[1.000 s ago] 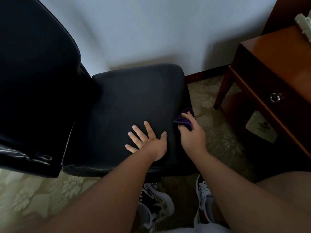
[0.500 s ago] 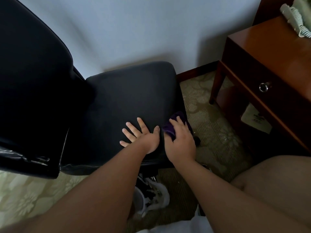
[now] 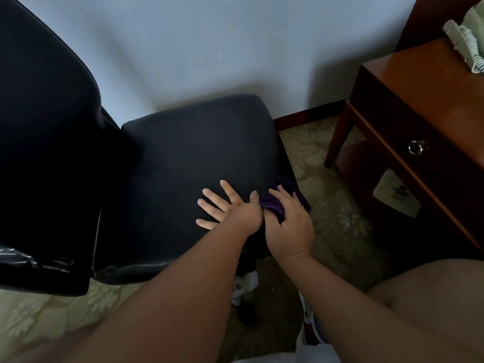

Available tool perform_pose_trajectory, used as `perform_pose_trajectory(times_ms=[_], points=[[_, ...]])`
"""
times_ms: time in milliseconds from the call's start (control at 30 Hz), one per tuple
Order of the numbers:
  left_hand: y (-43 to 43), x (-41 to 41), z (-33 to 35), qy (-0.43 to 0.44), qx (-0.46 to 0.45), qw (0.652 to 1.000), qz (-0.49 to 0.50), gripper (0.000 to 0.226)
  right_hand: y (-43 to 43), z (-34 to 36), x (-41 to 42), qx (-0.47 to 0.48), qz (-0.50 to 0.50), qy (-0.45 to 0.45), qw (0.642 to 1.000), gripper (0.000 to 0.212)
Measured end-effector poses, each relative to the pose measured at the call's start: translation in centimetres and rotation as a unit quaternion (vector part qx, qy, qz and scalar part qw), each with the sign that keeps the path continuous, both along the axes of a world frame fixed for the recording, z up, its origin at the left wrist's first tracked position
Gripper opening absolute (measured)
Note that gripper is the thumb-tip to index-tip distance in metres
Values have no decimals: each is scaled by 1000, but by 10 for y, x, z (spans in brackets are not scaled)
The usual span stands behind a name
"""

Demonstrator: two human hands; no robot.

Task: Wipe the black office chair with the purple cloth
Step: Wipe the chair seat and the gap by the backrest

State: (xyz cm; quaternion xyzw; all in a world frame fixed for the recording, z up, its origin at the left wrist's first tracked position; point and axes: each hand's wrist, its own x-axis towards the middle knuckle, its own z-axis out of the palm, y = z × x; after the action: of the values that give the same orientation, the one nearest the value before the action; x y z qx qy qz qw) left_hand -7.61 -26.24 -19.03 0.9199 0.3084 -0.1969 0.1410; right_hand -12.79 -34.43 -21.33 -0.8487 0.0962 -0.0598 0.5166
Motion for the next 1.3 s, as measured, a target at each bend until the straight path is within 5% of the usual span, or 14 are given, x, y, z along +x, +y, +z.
perform_pose_trajectory(times_ms=[133,367,533,700,900,1033,1167,1300], points=[[7,-1,-1,0,-19,1000,-6,83,1,7,-8,118,-19,7,993,41],[43,-5,22,45,-133,986,-92,81,5,5,-15,65,59,10,996,43],[106,-25,36,60,-36,966,-250,68,-9,10,16,124,-47,125,983,40],[152,-35,37,35,-42,979,-195,60,-21,11,19,164,-161,176,957,52],[152,-27,30,46,-21,974,-219,61,5,9,-7,-92,-31,100,990,63],[155,-24,27,42,-19,974,-222,62,29,9,-15,-262,108,23,959,60],[158,-25,20,38,-4,973,-229,62,50,2,-24,-306,233,-60,921,60],[160,-29,18,28,0,973,-231,61,47,-3,-26,-319,253,-89,909,61]])
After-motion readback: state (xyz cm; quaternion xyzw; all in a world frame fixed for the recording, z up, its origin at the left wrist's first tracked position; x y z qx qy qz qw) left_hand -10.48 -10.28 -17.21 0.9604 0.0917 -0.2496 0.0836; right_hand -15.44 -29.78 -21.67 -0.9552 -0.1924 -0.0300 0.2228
